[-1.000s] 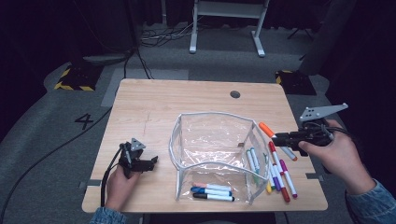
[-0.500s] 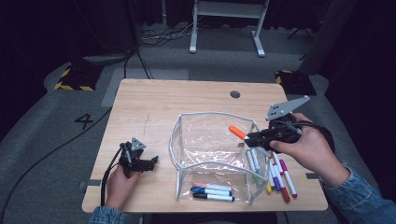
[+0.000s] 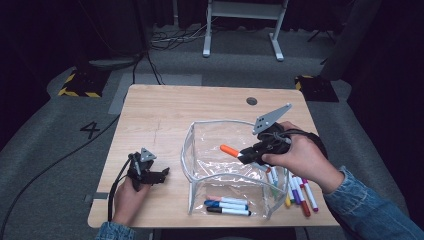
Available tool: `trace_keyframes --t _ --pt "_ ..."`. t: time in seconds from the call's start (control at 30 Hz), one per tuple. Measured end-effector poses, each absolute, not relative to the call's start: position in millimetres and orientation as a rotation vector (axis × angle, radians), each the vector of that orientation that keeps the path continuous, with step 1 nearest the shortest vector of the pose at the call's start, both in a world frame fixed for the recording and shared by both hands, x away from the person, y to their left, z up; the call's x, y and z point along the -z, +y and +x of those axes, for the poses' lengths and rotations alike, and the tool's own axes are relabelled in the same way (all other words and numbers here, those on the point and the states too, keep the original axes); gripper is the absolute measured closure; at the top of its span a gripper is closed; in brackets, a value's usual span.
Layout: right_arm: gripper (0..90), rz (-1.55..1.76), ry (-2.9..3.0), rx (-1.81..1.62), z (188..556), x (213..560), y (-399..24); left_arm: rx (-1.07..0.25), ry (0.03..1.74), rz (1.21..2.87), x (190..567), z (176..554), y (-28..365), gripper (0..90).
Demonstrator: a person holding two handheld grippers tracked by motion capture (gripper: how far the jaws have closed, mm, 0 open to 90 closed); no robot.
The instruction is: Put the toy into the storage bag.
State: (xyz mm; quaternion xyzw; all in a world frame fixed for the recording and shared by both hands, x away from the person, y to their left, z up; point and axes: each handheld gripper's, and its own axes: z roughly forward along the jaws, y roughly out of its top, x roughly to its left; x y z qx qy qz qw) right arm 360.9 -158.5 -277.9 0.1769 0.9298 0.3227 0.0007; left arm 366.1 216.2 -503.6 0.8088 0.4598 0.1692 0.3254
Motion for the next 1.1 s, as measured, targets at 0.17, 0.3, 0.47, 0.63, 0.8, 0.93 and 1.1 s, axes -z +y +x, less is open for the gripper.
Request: trace_keyframes --t 0.17,0.3,0.47,0.63,0.8,0.93,1.1 --pt "77.0 0.546 2.972 -0.985 367 290 -147 -0.442 1.206 2.118 504 365 216 14.9" --pt "77.0 0.550 3.010 -0.963 371 300 -140 -0.441 1.206 2.118 504 365 216 14.9" --pt "77.0 0.541 3.050 -0.913 372 310 -131 -0.440 1.206 2.117 504 365 216 14.9" --pt "77.0 0.521 3.083 -0.876 372 320 -122 -0.440 1.205 2.118 504 365 216 14.9" --pt "77.0 0.517 3.162 -0.875 373 330 -116 -0.440 1.206 2.117 504 365 216 14.9" --pt "77.0 0.508 3.177 -0.877 376 330 -116 -0.440 1.205 2.118 504 365 216 14.9" --pt "77.0 0.523 3.168 -0.879 379 329 -117 -0.440 1.206 2.116 504 365 216 14.9"
